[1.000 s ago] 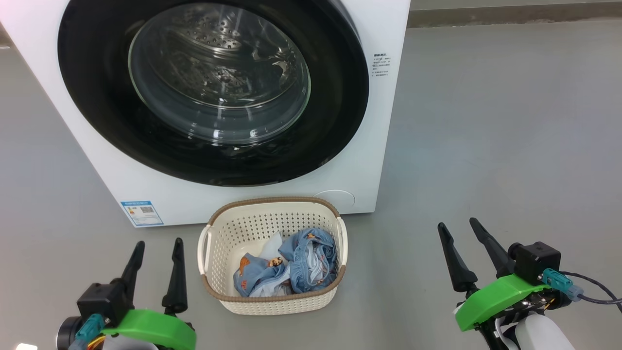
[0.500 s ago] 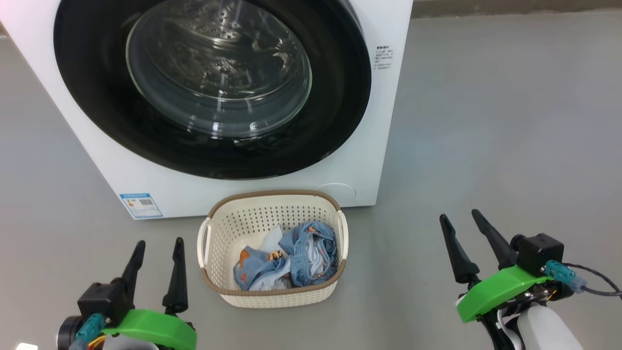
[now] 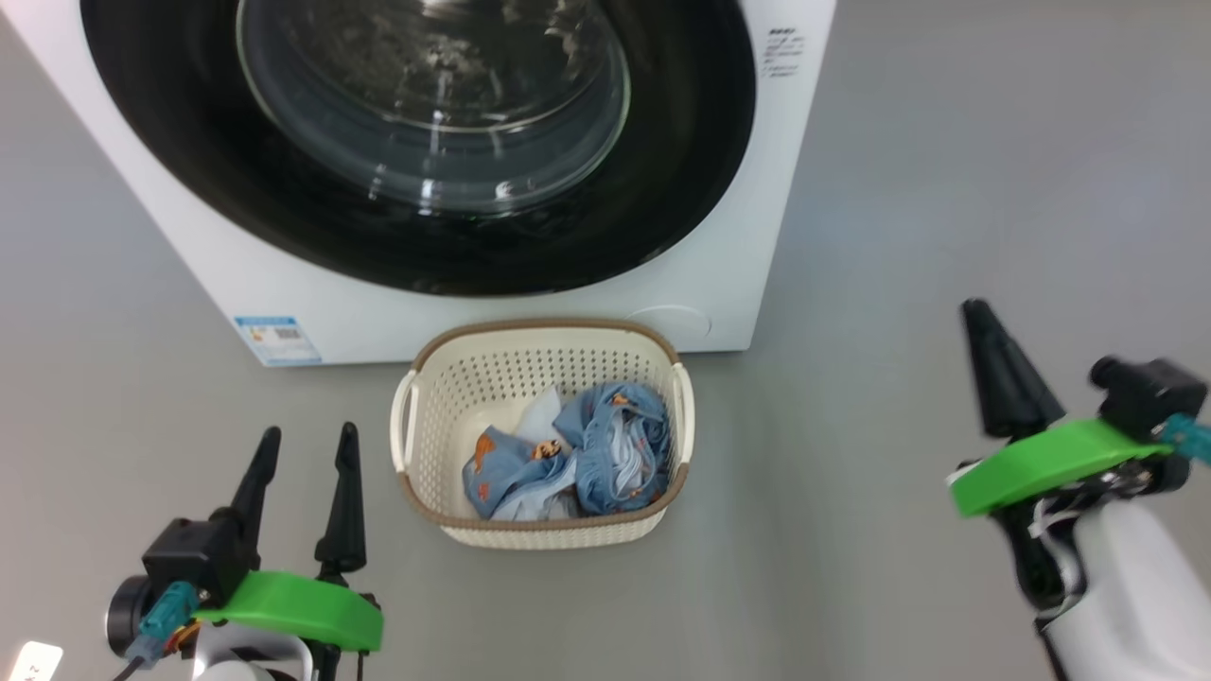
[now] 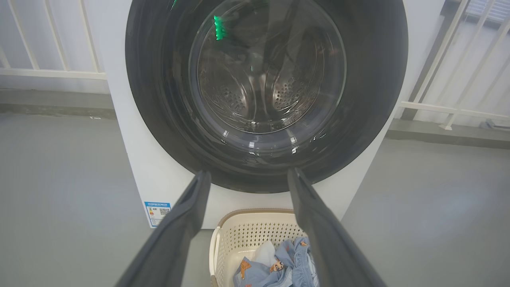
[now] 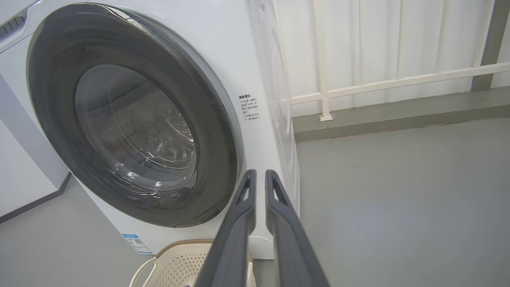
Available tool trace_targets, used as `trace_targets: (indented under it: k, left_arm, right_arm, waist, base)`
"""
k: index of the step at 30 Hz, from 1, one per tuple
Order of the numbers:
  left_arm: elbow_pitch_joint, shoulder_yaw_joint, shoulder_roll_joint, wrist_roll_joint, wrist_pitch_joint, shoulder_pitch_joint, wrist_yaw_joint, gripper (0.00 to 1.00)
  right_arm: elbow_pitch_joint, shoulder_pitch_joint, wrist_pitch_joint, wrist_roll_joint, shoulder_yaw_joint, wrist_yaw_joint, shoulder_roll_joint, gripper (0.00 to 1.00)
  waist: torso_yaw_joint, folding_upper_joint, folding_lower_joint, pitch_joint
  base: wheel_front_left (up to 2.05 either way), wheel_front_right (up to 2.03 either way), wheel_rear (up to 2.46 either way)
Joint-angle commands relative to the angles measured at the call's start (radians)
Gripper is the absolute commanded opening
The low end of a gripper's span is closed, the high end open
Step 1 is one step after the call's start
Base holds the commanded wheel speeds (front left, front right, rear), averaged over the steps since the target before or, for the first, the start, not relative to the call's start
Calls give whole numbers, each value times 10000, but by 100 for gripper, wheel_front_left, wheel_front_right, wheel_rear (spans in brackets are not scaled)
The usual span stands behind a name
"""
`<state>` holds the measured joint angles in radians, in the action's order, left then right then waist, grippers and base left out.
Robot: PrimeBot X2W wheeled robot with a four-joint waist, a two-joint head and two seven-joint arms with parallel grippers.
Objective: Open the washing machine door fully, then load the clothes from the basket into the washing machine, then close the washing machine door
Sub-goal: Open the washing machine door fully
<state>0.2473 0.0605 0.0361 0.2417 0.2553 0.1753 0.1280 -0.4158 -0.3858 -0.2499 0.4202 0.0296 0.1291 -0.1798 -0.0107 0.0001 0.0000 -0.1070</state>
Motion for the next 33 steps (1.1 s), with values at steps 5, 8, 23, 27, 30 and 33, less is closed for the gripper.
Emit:
trace_targets:
  k: [5, 8, 23, 27, 30, 33]
  left_arm:
    - [-605, -192, 251, 40, 65, 537, 24, 100]
    - [-877, -32, 295, 100, 65, 659, 25, 100]
    - [-1274, 228, 401, 304, 65, 1018, 26, 100]
    - [-1317, 252, 390, 309, 65, 1105, 26, 100]
    - [-1328, 261, 380, 328, 65, 1183, 26, 100]
    - [-1378, 295, 359, 334, 65, 1247, 26, 100]
  right_arm:
    - [55, -893, -118, 1120, 6, 16, -413, 0]
    - [-192, -1469, -115, 2145, 122, 16, -919, 0]
    - [-606, -3884, 1970, 8054, 450, 16, -1875, 0]
    - [-721, -4486, 2767, 9273, 447, 16, -2125, 0]
    - [-875, -4957, 3262, 9937, 429, 16, -2247, 0]
    - [-949, -5383, 3902, 10507, 497, 16, -2310, 0]
  waist:
    - [-423, -1, 0, -623]
    - [-611, -1, 0, -1011]
    - [-979, -1, 0, -1956]
    - [-1085, -1, 0, -2190]
    - [-1168, -1, 0, -2394]
    - [-1270, -1, 0, -2599]
  base:
    - [0, 0, 0]
    - [0, 0, 0]
    - [0, 0, 0]
    - [0, 0, 0]
    - [0, 0, 0]
    - [0, 0, 0]
